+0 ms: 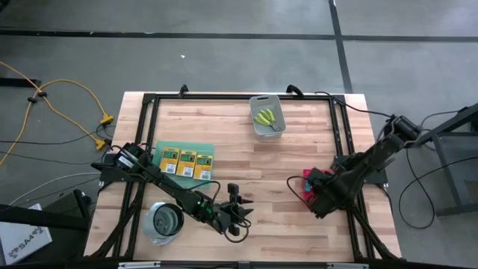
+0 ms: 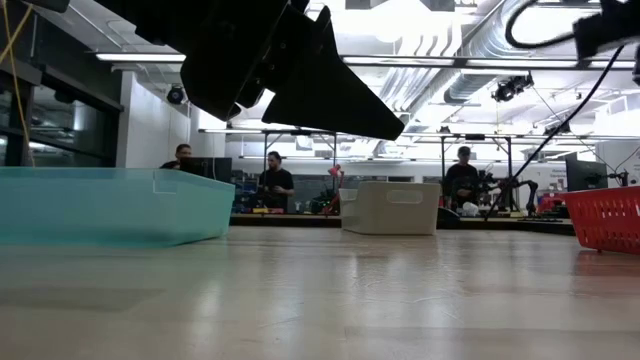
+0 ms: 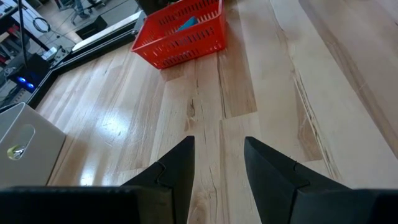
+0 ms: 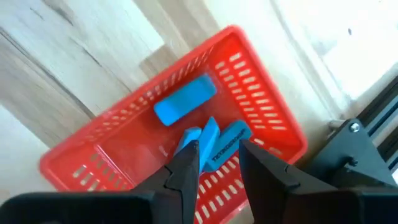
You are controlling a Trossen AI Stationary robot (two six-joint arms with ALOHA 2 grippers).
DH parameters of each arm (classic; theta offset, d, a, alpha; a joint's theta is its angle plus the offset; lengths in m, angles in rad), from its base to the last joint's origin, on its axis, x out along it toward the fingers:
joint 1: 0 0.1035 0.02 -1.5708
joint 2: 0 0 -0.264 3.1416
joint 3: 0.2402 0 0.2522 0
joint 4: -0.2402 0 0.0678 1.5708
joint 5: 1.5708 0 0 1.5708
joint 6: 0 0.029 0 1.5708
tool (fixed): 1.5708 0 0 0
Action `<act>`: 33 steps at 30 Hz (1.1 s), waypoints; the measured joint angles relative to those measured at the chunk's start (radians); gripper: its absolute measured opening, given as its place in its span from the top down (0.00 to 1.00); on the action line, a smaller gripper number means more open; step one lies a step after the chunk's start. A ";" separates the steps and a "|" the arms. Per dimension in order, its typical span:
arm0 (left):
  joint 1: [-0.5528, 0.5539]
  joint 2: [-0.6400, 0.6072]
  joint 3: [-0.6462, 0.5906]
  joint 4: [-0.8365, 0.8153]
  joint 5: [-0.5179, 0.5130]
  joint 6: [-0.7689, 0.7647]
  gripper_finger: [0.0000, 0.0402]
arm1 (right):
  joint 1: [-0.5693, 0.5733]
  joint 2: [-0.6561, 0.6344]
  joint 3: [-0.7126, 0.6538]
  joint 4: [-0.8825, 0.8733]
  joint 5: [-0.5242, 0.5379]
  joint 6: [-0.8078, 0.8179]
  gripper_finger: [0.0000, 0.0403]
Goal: Pick & Place School Supplies
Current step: Return to Home Position
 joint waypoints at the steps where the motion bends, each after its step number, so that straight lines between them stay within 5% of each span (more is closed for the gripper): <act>1: 0.000 0.000 0.000 0.000 0.000 0.000 0.67 | -0.005 -0.012 0.007 -0.010 0.006 -0.001 0.74; 14: -0.021 -0.068 0.000 0.002 0.001 -0.043 0.69 | -0.039 -0.136 0.015 0.114 0.147 -0.073 0.74; 33: 0.038 -0.172 0.000 -0.020 -0.046 0.015 0.75 | -0.038 -0.149 0.015 0.371 0.197 -0.179 0.74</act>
